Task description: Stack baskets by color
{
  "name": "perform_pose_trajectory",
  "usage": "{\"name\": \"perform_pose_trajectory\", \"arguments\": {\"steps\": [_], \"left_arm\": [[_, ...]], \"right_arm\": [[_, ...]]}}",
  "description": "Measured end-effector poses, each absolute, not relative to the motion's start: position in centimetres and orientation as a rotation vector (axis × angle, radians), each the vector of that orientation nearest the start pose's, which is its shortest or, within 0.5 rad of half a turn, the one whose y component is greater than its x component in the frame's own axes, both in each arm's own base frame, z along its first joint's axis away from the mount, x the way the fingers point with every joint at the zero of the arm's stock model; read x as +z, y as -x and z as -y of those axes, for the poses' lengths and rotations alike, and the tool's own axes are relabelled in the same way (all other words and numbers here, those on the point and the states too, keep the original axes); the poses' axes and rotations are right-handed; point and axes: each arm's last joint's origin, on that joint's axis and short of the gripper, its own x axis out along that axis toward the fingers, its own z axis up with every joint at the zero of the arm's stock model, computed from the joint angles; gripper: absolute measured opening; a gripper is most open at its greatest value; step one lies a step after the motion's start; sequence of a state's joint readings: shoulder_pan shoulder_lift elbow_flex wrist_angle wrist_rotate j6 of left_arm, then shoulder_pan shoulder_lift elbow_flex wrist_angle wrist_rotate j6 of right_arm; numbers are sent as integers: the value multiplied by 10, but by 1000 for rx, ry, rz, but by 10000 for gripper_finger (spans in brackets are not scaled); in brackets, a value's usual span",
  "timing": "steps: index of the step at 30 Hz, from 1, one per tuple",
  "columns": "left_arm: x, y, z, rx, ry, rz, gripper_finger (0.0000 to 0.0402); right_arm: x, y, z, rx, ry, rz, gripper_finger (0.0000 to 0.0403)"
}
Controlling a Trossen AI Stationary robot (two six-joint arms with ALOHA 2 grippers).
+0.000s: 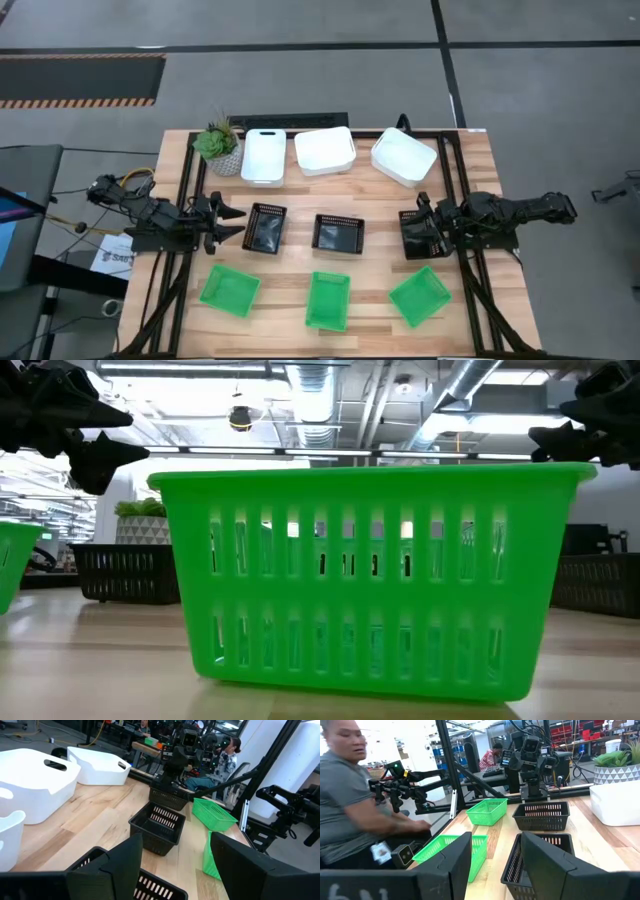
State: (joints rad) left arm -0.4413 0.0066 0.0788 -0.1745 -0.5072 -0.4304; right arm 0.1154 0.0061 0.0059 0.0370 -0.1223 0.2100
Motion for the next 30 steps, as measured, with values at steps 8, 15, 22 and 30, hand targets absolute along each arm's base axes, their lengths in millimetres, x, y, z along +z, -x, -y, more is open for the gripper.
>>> {"name": "perform_pose_trajectory", "arguments": {"steps": [8, 15, 22, 30], "left_arm": [[173, -86, 25, 84, 383, -75, 224], [173, -86, 25, 84, 383, -75, 224], [174, -86, 25, 92, 384, -71, 224], [174, -86, 22, 191, 393, -44, 224]], "right_arm": [[169, -96, -15, 241, -209, 12, 194], [169, -96, -15, 241, -209, 12, 196], [169, -96, -15, 241, -209, 12, 194], [173, -96, -15, 246, -210, 60, 196]]}}
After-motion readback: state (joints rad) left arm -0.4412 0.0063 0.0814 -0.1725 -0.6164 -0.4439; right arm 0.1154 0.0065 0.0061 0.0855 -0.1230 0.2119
